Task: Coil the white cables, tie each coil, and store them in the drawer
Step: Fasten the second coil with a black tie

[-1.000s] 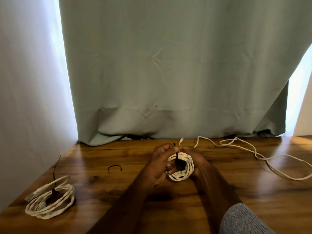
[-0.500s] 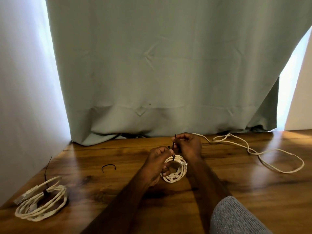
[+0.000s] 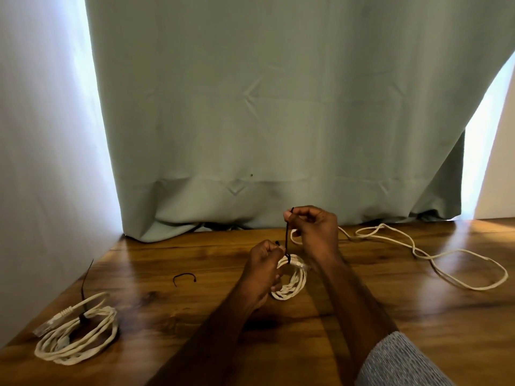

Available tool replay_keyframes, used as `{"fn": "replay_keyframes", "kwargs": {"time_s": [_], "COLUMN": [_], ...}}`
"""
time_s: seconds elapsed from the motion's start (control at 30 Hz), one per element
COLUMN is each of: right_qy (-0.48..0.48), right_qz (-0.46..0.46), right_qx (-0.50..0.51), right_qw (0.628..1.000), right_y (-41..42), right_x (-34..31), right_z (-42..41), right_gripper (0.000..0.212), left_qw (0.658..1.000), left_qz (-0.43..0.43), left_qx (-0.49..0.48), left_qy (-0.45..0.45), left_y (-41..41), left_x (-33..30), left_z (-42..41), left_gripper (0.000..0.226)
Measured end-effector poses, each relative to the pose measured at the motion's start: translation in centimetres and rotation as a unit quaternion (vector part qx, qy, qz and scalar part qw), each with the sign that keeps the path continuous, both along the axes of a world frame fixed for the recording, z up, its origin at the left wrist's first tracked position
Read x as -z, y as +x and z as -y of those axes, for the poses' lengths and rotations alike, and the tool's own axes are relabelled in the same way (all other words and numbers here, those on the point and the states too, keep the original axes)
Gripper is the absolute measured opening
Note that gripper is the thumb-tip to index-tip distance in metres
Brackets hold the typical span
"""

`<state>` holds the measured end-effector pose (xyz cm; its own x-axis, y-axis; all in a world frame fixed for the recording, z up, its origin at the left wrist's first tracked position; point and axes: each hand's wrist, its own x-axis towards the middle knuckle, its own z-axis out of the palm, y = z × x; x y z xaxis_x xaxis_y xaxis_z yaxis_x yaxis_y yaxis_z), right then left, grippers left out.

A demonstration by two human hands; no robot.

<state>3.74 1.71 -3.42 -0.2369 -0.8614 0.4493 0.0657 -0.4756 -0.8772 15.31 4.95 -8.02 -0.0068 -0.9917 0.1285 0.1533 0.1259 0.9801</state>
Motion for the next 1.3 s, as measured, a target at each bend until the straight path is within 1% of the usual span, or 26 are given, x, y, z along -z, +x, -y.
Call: {"fn": "replay_keyframes", "kwargs": {"time_s": [0.2, 0.3, 0.4, 0.5, 0.63, 0.73, 0.8, 0.87, 0.9, 0.97, 1.07, 1.17, 1.2, 1.3], "right_qy": [-0.083, -0.11, -0.132, -0.128, -0.116, -0.116, -0.109, -0.093, -0.086, -0.082, -0.084, -0.064, -0.065, -0.066], "right_qz": [-0.101, -0.119, -0.128, -0.133, -0.157, -0.154, -0.175, -0.222, -0.243, -0.291, -0.343, -0.358, -0.357, -0.327], "right_qx": [-0.047, -0.078, -0.106, -0.142, -0.17, -0.191, -0.215, -0.235, -0.237, -0.221, -0.203, -0.178, -0.171, -0.139], "right_qw": [0.99, 0.984, 0.977, 0.972, 0.966, 0.963, 0.955, 0.942, 0.937, 0.927, 0.913, 0.914, 0.916, 0.932], "right_y": [1.0, 1.5, 1.8, 2.1, 2.5, 2.5, 2.7, 3.0, 3.1, 3.1, 2.8, 2.7, 2.7, 3.1], "right_x": [-0.6, -0.8, -1.0, -0.8, -0.5, -0.4, 0.1, 0.9, 1.4, 2.0, 2.6, 2.4, 2.3, 2.3], "right_z": [-1.4, -2.0, -2.5, -2.9, -3.0, -3.2, -3.5, -3.6, -3.5, -3.1, -2.8, -3.3, -3.5, -3.4], "right_gripper": [0.008, 0.012, 0.014, 0.016, 0.01, 0.016, 0.019, 0.017, 0.014, 0.01, 0.015, 0.026, 0.025, 0.011], "left_qw": [0.997, 0.992, 0.987, 0.98, 0.976, 0.975, 0.97, 0.961, 0.958, 0.956, 0.959, 0.96, 0.959, 0.961], "left_qz": [-0.021, -0.016, -0.023, -0.035, -0.047, -0.069, -0.11, -0.168, -0.188, -0.201, -0.185, -0.181, -0.182, -0.171], "left_qx": [-0.078, -0.119, -0.157, -0.193, -0.209, -0.21, -0.216, -0.219, -0.217, -0.212, -0.213, -0.213, -0.214, -0.216], "left_qy": [-0.004, -0.027, -0.029, -0.036, -0.039, -0.028, -0.011, 0.002, 0.008, 0.022, 0.032, 0.029, 0.026, 0.02], "left_y": [1.5, 2.0, 2.1, 2.7, 3.3, 3.7, 4.1, 4.6, 4.7, 4.9, 5.1, 5.4, 5.5, 5.4], "left_x": [0.1, 0.3, 0.3, 0.0, -0.1, -0.1, -0.2, -0.4, -0.6, -0.7, -0.6, -0.5, -0.5, -0.4], "left_z": [1.1, 1.2, 1.5, 1.6, 1.4, 1.6, 1.7, 1.8, 1.7, 1.7, 1.8, 2.2, 2.3, 2.4], "left_gripper": [0.02, 0.021, 0.021, 0.024, 0.028, 0.027, 0.025, 0.021, 0.018, 0.016, 0.018, 0.017, 0.017, 0.018]}}
